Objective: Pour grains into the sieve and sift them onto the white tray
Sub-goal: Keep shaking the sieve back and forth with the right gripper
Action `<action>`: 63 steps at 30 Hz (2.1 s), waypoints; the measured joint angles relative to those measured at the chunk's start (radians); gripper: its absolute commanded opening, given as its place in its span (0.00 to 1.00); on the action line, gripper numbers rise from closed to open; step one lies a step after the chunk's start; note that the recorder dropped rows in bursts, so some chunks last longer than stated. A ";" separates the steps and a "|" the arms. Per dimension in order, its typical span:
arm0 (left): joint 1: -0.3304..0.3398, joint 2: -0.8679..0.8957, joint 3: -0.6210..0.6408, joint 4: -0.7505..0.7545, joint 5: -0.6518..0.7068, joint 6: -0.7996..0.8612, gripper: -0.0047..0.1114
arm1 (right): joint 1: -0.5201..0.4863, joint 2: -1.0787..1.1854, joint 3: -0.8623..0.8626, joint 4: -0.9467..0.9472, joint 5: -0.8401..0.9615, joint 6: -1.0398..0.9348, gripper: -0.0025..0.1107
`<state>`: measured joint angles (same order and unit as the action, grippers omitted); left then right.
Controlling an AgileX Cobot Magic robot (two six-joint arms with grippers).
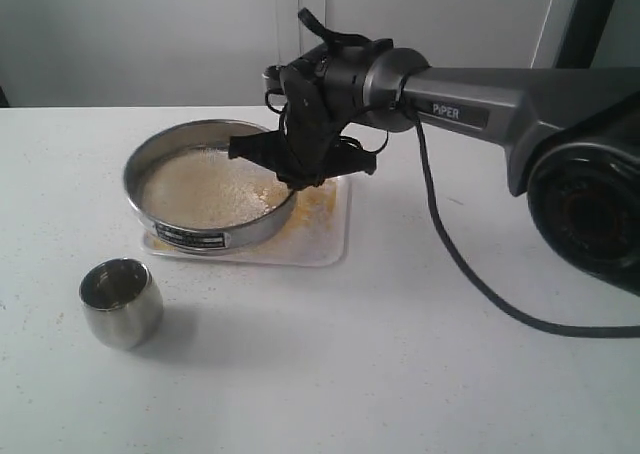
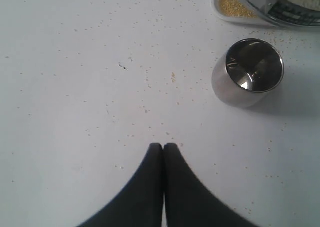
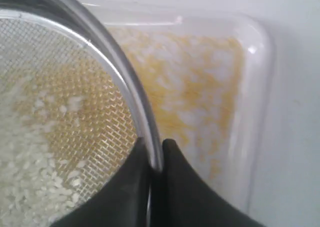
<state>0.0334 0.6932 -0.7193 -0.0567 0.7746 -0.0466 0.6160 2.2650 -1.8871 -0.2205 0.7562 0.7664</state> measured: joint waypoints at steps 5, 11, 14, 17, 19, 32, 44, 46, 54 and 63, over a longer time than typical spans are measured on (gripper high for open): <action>0.000 0.000 0.000 0.000 0.000 0.000 0.04 | -0.060 0.000 0.002 -0.004 0.103 0.070 0.02; 0.000 0.000 0.000 0.000 0.000 0.000 0.04 | -0.010 0.000 0.000 0.015 -0.014 -0.006 0.02; 0.000 0.000 0.000 0.000 0.000 0.000 0.04 | -0.031 0.000 0.000 -0.022 0.081 0.083 0.02; 0.000 0.000 0.000 0.000 0.000 0.000 0.04 | -0.063 0.000 0.002 -0.022 0.105 0.117 0.02; 0.000 0.000 0.000 0.000 0.000 0.000 0.04 | -0.059 0.000 0.002 0.009 0.046 0.087 0.02; 0.000 0.000 0.000 0.000 0.000 0.000 0.04 | -0.074 -0.009 0.002 0.025 0.041 0.102 0.02; 0.000 0.000 0.000 0.000 0.000 0.000 0.04 | -0.074 -0.009 0.002 0.002 0.090 0.132 0.02; 0.000 0.000 0.000 0.000 0.000 0.000 0.04 | -0.042 -0.009 0.002 0.020 0.005 0.077 0.02; 0.000 0.000 0.000 0.000 0.000 0.000 0.04 | -0.050 -0.010 0.000 -0.095 0.180 0.179 0.02; 0.000 0.000 0.000 0.000 0.000 0.000 0.04 | 0.008 -0.011 -0.002 -0.004 -0.014 0.088 0.02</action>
<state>0.0334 0.6932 -0.7193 -0.0567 0.7746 -0.0466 0.6240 2.2543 -1.8893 -0.2249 0.7422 0.8540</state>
